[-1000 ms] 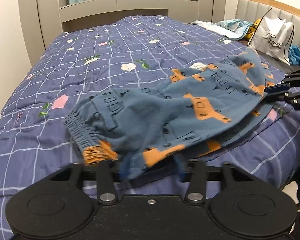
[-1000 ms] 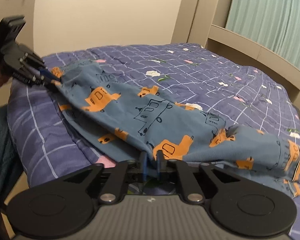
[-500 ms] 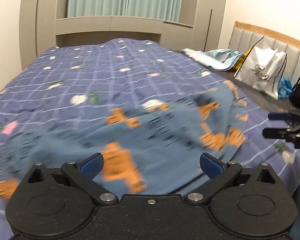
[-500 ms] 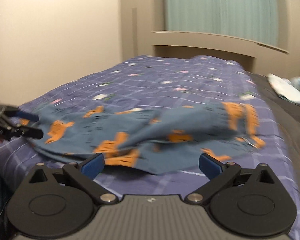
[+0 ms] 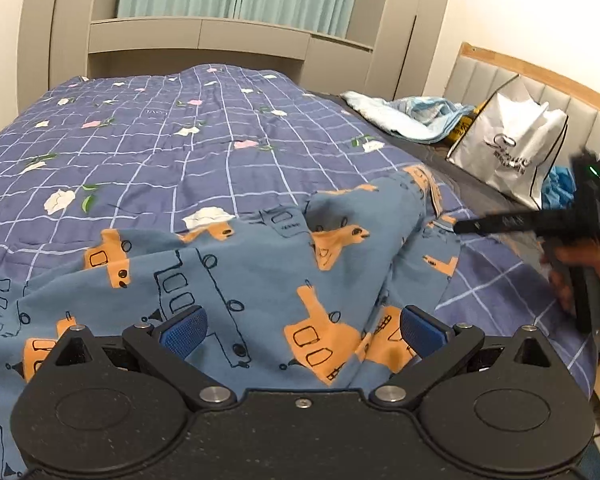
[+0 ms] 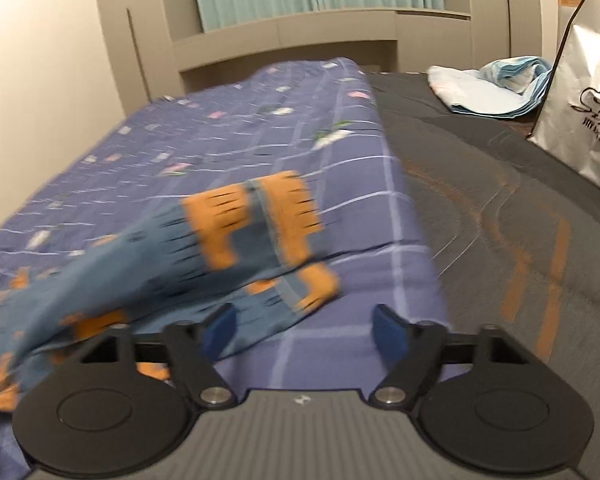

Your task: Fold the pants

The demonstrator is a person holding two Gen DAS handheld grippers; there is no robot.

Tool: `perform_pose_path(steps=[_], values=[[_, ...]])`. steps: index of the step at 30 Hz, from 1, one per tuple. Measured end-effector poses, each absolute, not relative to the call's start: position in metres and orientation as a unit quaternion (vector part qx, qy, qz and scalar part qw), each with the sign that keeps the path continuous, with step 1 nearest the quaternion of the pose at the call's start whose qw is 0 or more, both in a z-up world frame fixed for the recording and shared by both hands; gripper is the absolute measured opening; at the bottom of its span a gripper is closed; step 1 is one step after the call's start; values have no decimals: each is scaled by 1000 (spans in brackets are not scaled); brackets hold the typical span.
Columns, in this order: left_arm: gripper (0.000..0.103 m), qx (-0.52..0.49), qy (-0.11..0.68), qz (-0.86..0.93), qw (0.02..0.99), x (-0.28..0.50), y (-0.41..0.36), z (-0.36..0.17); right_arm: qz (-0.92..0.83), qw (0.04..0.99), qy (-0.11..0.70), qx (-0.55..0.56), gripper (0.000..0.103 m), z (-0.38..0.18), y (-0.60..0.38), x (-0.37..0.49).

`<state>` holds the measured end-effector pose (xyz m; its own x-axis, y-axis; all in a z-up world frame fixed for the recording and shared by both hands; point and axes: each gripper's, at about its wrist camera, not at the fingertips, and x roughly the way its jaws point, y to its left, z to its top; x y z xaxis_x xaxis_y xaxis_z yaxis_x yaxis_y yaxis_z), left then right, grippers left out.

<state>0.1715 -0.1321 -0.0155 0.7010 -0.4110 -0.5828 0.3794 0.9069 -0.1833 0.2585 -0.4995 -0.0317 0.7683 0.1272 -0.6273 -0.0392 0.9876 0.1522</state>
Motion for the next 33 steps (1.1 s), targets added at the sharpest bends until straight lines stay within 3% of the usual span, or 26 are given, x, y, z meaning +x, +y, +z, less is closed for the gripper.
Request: perform_pose_path(steps=[3,5,6,9,16,21,26,28,32,33], values=[[102,-30,329,-207,921,173,-129,-18,54,932,352,64,63,-38,-506,281],[102,-34,332,-205,920,174,-126,-18,63,929,362,54,47,-42,-503,291],[102,-34,333,-203,920,174,-125,-17,69,926,367,50,35,-44,-502,293],[102,-34,328,-201,922,173,-123,-13,85,927,364,41,17,-42,-498,290],[102,-35,314,-209,925,166,-119,-5,55,940,337,7,13,-9,-507,260],[102,-31,322,-216,921,165,-120,-9,38,932,361,1,14,-9,-524,247],[102,-5,328,-227,917,164,-128,-13,42,929,368,9,21,-22,-527,241],[102,12,327,-227,917,164,-131,-14,39,933,359,14,51,-20,-529,238],[102,63,317,-235,917,160,-140,-14,50,941,332,29,64,-12,-536,233],[102,79,314,-237,916,159,-142,-15,53,942,328,34,75,-11,-539,232]])
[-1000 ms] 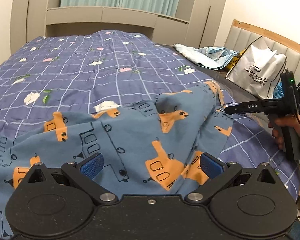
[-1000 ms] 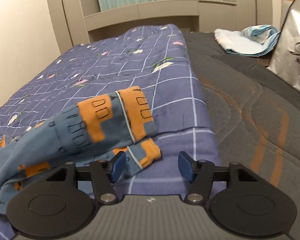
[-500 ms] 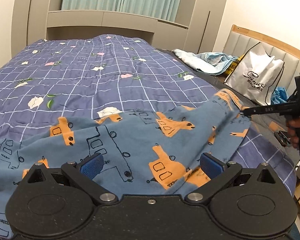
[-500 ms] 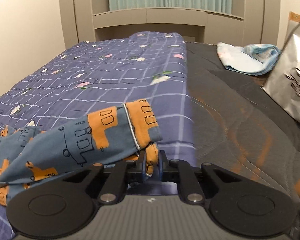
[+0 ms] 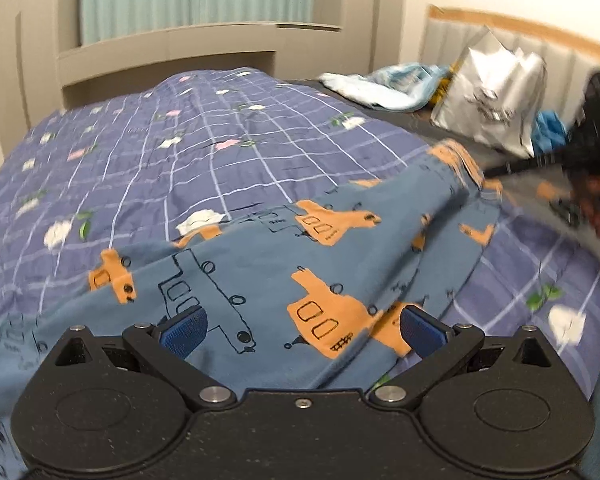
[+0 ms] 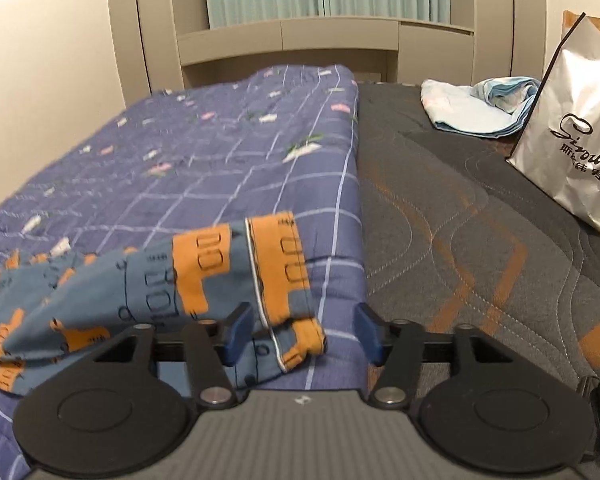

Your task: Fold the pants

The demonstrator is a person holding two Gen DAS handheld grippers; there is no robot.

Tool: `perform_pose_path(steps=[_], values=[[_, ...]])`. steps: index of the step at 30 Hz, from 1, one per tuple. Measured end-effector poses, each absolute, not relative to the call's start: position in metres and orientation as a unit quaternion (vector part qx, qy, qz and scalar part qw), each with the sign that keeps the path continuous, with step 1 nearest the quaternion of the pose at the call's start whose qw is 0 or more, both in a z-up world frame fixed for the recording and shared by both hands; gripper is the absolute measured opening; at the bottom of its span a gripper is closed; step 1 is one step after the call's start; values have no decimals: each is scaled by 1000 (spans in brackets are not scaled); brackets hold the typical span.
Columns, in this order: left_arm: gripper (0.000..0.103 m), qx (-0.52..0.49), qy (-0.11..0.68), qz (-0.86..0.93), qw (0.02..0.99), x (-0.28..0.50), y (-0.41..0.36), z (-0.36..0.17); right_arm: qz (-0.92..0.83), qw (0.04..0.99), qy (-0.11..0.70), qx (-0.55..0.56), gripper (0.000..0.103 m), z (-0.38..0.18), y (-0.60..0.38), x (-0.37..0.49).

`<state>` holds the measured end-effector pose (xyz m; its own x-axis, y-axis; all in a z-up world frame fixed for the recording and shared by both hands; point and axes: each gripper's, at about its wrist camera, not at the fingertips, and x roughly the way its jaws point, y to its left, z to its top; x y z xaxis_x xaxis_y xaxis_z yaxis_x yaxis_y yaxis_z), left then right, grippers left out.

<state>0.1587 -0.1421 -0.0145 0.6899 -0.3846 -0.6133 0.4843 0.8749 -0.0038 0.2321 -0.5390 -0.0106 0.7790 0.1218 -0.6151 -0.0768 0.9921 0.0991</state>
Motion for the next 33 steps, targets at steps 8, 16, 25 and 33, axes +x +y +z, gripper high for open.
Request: perform_pose_path(steps=[8,16,25,33], values=[[91,216,253,-242,911,133,-162,-17,73,944,314,73,81,-15,-544,242],[48,198,294,-278,893,138,-157,-18,81,939,325,79,58,-16,-540,254],[0,168,323,-300,882,145,-155,-18,81,935,336,74,5,-7,-537,263],[0,125,300,-284,902,152,-139,11,91,946,308,42,3,35,-530,269]])
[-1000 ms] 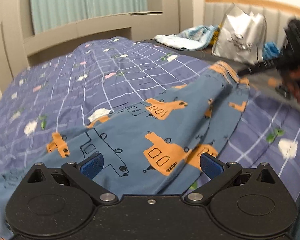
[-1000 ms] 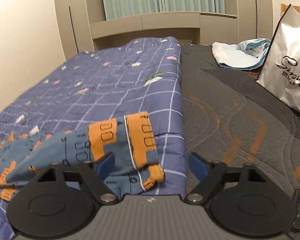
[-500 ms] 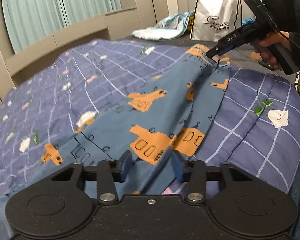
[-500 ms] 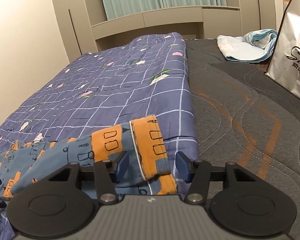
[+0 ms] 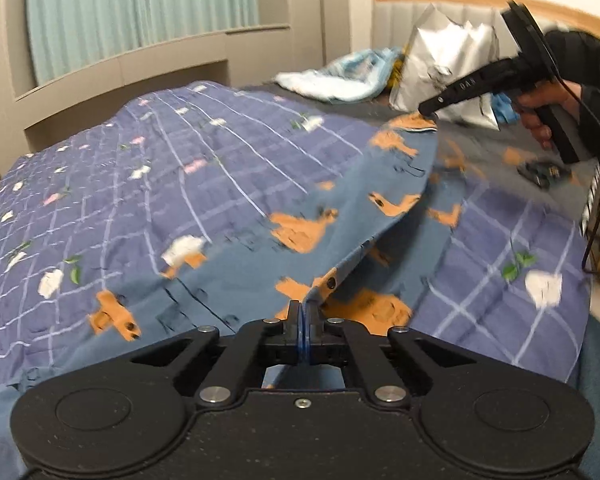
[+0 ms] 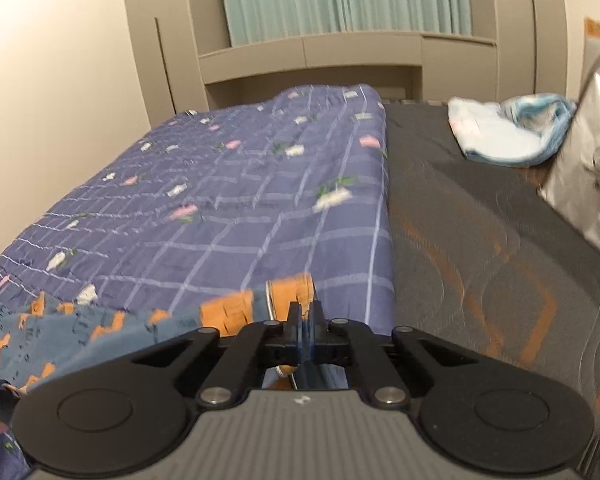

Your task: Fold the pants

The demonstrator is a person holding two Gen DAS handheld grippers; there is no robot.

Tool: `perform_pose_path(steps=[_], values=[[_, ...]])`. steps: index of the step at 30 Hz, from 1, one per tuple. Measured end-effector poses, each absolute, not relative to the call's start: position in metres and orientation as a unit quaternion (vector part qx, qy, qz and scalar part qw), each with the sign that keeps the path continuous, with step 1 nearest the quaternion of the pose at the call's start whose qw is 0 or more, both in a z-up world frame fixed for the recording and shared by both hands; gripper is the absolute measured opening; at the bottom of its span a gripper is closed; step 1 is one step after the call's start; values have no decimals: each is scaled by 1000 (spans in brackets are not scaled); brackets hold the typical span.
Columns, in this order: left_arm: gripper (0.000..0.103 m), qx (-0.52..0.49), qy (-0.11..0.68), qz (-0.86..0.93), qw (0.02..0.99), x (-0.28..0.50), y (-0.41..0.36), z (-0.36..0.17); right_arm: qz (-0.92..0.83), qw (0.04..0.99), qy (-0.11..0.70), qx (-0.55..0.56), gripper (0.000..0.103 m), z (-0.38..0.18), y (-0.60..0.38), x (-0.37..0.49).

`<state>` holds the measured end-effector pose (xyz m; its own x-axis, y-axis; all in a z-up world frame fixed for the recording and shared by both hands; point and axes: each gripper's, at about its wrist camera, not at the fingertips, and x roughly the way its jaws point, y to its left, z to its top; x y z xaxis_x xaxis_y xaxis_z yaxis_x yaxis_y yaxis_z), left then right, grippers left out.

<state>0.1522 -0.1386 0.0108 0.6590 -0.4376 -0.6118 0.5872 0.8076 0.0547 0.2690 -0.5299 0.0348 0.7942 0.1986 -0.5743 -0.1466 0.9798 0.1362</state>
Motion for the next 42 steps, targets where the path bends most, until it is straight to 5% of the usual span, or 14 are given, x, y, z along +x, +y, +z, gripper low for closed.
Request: perform_pose_path(steps=[11,19,22,27,29,30,32,42], values=[[0,122,293,-298,900,140,-142,22,112,956,271,2,0,88,-514,276],[0,121,318,-301,891,139,-140,7,112,927,358,27,34,19,-530,259],[0,121,320,-300,891,141,-139,5,110,918,378,42,35,-1,-536,249],[0,119,322,-298,891,142,-141,2,109,910,395,52,35,-17,-541,245],[0,117,321,-296,892,142,-141,3,107,910,397,55,25,-18,-540,246],[0,115,320,-295,893,141,-141,3,104,911,396,50,12,-16,-539,247],[0,112,315,-291,896,141,-139,6,100,913,393,40,7,-11,-537,248],[0,83,265,-268,922,138,-130,36,111,940,321,-16,4,61,-518,271]])
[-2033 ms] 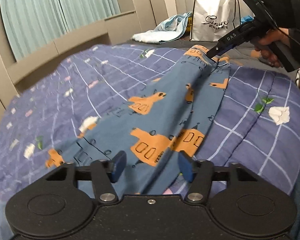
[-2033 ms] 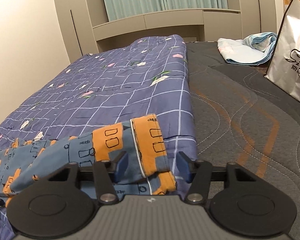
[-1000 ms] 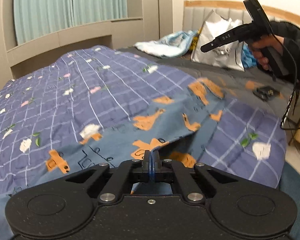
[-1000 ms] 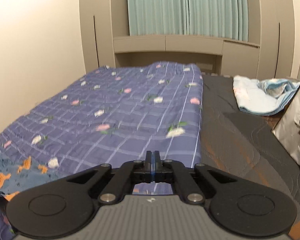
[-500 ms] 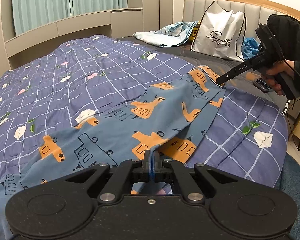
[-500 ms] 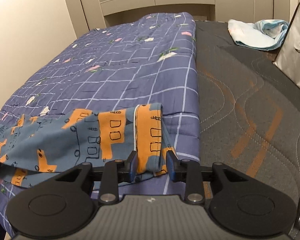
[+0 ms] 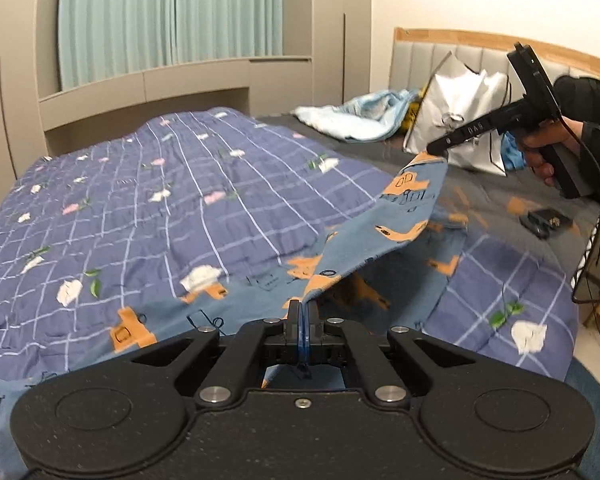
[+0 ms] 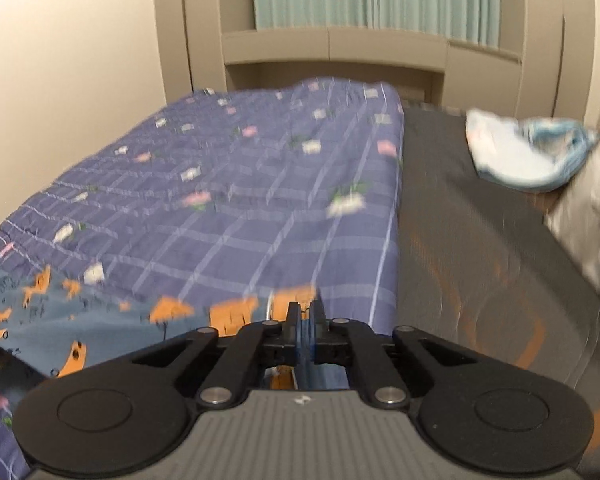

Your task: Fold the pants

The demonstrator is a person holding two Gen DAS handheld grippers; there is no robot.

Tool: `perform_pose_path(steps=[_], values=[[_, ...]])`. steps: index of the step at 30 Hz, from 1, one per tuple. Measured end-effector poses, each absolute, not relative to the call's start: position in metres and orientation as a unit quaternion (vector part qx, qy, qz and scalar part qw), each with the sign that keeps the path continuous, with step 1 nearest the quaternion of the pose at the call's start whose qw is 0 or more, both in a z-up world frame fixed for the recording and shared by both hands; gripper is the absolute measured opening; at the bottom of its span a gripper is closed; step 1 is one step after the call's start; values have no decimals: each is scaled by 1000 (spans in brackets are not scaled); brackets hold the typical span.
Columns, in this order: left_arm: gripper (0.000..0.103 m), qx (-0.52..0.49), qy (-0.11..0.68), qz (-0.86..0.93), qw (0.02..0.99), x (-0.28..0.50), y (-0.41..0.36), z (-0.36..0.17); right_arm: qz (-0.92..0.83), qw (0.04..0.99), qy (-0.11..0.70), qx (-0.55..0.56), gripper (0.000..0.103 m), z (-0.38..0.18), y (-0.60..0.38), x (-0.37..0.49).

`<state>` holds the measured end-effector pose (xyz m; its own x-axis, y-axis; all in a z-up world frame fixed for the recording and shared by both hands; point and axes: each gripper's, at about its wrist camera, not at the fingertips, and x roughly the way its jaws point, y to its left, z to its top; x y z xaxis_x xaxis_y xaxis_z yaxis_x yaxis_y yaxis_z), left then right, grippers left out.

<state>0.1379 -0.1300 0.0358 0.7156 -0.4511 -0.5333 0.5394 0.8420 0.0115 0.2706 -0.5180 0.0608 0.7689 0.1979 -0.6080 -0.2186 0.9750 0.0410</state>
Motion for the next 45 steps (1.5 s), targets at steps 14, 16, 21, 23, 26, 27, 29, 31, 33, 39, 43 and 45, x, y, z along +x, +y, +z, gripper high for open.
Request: perform_pose_path(steps=[14,16,21,23,26,27,29,31,33,39,43,45], values=[[0,112,321,-300,891,126,-147,-6,100,933,340,-59,4,54,-515,263],[1,112,335,-303,885,127,-148,-15,91,926,363,-60,4,34,-522,257],[18,100,346,-306,881,128,-147,-21,82,913,396,-53,6,4,-529,245],[40,93,345,-301,884,129,-146,-18,74,913,397,-59,13,-1,-530,241],[75,83,333,-272,899,130,-139,-10,62,919,383,-62,46,3,-524,239],[78,80,329,-266,903,131,-137,-6,63,922,376,-62,60,4,-520,238],[88,75,324,-245,911,134,-131,0,68,927,362,-66,68,5,-509,235],[100,76,315,-212,922,136,-125,6,75,929,354,-75,80,4,-496,236],[102,84,301,-185,932,136,-119,11,79,932,344,-83,88,-1,-482,235],[102,103,297,-97,944,137,-83,23,75,923,364,-102,97,-28,-455,241],[102,95,294,-39,950,130,-43,35,60,928,356,-92,99,-25,-448,240],[102,88,291,-11,952,126,-21,39,69,932,342,-95,102,-17,-438,237]])
